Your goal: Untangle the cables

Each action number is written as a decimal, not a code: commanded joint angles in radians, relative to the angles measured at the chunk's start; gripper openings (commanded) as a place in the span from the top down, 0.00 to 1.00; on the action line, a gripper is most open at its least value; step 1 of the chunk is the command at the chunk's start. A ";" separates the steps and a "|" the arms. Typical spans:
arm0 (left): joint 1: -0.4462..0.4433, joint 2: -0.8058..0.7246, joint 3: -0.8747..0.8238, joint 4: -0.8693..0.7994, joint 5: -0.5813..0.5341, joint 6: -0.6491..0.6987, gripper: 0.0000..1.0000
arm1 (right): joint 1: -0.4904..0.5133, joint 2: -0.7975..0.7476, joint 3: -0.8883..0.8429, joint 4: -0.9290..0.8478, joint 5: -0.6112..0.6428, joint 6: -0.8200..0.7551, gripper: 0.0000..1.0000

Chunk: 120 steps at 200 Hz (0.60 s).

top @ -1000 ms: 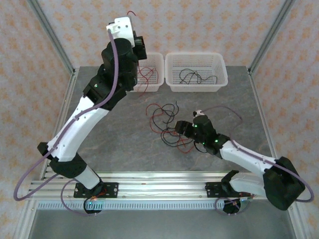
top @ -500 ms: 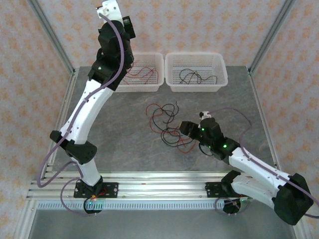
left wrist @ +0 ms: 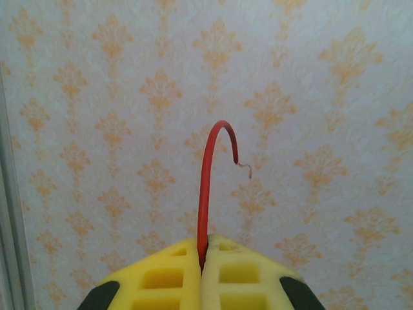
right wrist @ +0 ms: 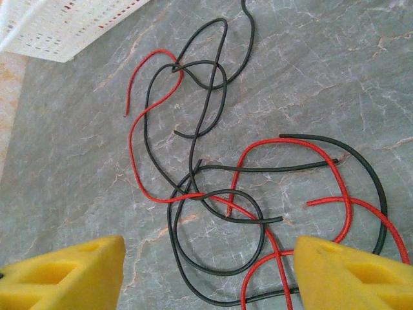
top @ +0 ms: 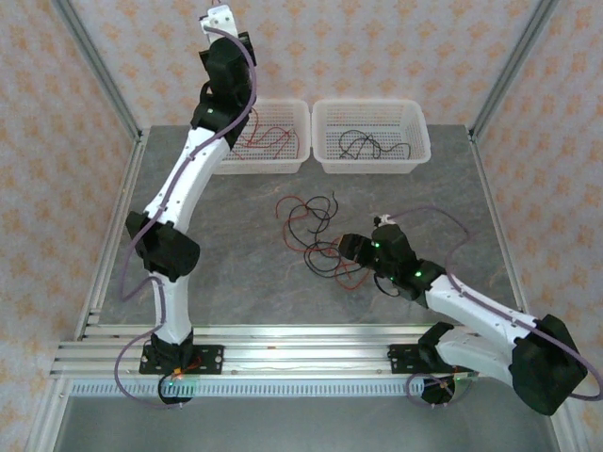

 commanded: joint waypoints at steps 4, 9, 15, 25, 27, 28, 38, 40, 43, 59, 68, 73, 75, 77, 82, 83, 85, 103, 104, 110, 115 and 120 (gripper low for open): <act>0.026 0.041 0.017 0.071 0.040 -0.038 1.00 | 0.003 0.019 0.011 0.034 0.012 0.012 0.31; 0.029 0.049 0.010 0.073 0.040 -0.042 1.00 | 0.003 0.023 0.010 0.034 0.015 0.011 0.31; 0.033 0.058 -0.003 0.075 0.042 -0.051 1.00 | 0.003 0.029 0.012 0.034 0.015 0.011 0.31; 0.040 0.067 -0.037 0.077 0.048 -0.070 1.00 | 0.003 0.039 0.014 0.034 0.020 0.008 0.31; 0.040 0.068 -0.045 0.078 0.051 -0.074 1.00 | 0.003 0.041 0.014 0.034 0.020 0.007 0.31; 0.041 0.068 -0.049 0.079 0.052 -0.076 1.00 | 0.003 0.042 0.014 0.034 0.021 0.007 0.31; 0.045 0.071 -0.099 0.086 0.065 -0.099 1.00 | 0.003 0.056 0.018 0.032 0.025 0.003 0.31; 0.046 0.071 -0.110 0.088 0.069 -0.105 1.00 | 0.003 0.058 0.020 0.032 0.026 0.002 0.31; 0.046 0.071 -0.126 0.091 0.073 -0.112 1.00 | 0.003 0.062 0.022 0.032 0.027 0.001 0.31; 0.048 0.071 -0.209 0.105 0.096 -0.145 1.00 | 0.003 0.087 0.037 0.031 0.024 -0.009 0.31; 0.048 0.074 -0.254 0.114 0.109 -0.160 1.00 | 0.003 0.102 0.045 0.029 0.023 -0.014 0.31; 0.048 0.073 -0.277 0.119 0.115 -0.166 1.00 | 0.003 0.106 0.050 0.029 0.022 -0.017 0.31; 0.048 0.073 -0.284 0.120 0.119 -0.169 1.00 | 0.003 0.110 0.051 0.029 0.023 -0.017 0.31; 0.048 0.074 -0.293 0.122 0.121 -0.171 1.00 | 0.003 0.111 0.051 0.029 0.023 -0.019 0.31; 0.048 0.076 -0.311 0.123 0.129 -0.176 1.00 | 0.003 0.116 0.055 0.029 0.023 -0.021 0.31; 0.048 0.077 -0.313 0.124 0.130 -0.178 1.00 | 0.003 0.117 0.056 0.029 0.023 -0.022 0.31; 0.048 0.077 -0.320 0.123 0.133 -0.180 1.00 | 0.003 0.119 0.058 0.029 0.023 -0.023 0.31; 0.048 0.092 -0.365 0.114 0.153 -0.190 1.00 | 0.003 0.136 0.071 0.028 0.022 -0.032 0.31; 0.048 0.093 -0.365 0.114 0.155 -0.190 1.00 | 0.003 0.137 0.071 0.028 0.022 -0.032 0.31; 0.049 0.099 -0.379 0.111 0.161 -0.192 1.00 | 0.003 0.143 0.075 0.029 0.023 -0.034 0.31; 0.050 0.107 -0.386 0.104 0.164 -0.194 1.00 | 0.003 0.148 0.077 0.029 0.024 -0.035 0.31; 0.049 0.115 -0.390 0.097 0.168 -0.195 1.00 | 0.004 0.153 0.079 0.031 0.021 -0.036 0.31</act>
